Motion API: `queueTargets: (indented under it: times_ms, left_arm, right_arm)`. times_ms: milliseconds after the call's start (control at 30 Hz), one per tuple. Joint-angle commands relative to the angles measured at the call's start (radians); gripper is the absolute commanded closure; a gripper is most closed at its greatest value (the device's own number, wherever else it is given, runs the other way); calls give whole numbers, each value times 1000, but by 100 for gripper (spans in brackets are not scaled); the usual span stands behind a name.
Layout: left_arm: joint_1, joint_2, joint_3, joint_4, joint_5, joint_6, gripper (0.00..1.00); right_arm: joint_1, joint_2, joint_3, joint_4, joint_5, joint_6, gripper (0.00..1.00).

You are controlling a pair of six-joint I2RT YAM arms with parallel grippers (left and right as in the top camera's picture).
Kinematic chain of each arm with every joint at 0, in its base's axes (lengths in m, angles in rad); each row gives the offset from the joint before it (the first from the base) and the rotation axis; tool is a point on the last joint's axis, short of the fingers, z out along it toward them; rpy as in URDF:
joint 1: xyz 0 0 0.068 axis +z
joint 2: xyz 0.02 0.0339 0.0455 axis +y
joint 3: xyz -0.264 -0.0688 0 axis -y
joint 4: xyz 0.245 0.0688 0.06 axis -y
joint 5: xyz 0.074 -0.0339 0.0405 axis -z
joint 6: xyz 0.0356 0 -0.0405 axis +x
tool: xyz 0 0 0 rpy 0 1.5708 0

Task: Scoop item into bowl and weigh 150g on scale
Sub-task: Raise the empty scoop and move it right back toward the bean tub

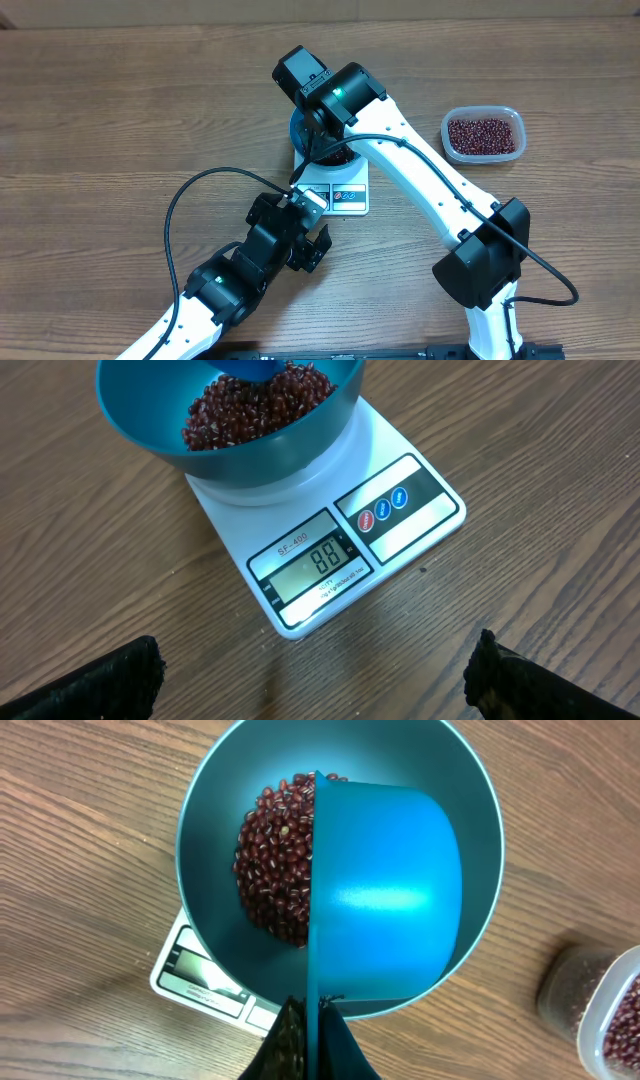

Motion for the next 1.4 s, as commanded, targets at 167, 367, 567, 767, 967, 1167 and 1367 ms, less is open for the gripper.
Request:
queueTargets:
  times_ms: [167, 367, 567, 767, 967, 1167, 1367]
  left_arm:
    - [5, -8, -5, 1, -10, 12, 0]
    - [5, -8, -5, 1, -10, 12, 0]
    - [5, -8, -5, 1, -10, 11, 0]
    - [5, -8, -5, 1, -10, 12, 0]
    - [5, -8, -5, 1, -10, 12, 0]
    - [5, -8, -5, 1, -10, 12, 0]
    - [5, -8, -5, 1, -10, 12, 0]
  right_arm:
    - [-48, -99, 34, 4, -8, 72, 96]
    - [-171, -198, 34, 2, -188, 86, 96]
    - [-364, -236, 34, 0, -515, 85, 96]
    - [-586, -236, 34, -7, -666, 77, 96]
    - [-683, -236, 34, -44, -426, 77, 96]
    - [-676, -236, 32, -72, -132, 17, 96]
    - [-676, -224, 21, -73, -72, 18, 96]
